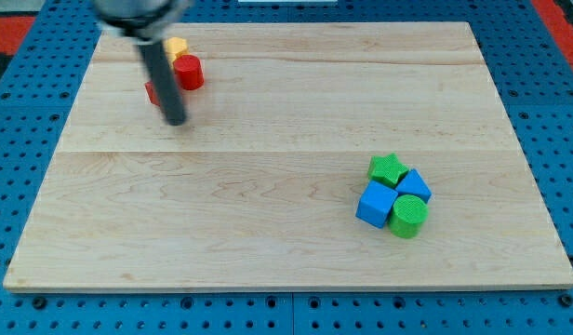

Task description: Push the green circle along with the blue cube slightly left and up

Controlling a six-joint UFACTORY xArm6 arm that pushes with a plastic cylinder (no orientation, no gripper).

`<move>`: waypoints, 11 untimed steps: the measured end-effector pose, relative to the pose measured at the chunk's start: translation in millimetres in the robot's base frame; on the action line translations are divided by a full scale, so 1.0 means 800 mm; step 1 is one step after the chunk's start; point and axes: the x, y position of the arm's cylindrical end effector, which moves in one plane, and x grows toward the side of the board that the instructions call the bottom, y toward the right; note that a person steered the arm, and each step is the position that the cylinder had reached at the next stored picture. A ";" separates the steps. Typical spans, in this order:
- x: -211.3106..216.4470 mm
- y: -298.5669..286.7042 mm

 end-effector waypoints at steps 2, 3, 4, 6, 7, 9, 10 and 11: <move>-0.026 0.241; -0.004 0.354; 0.050 0.437; 0.169 0.402; 0.224 0.373; 0.213 0.324; 0.182 0.316; 0.182 0.256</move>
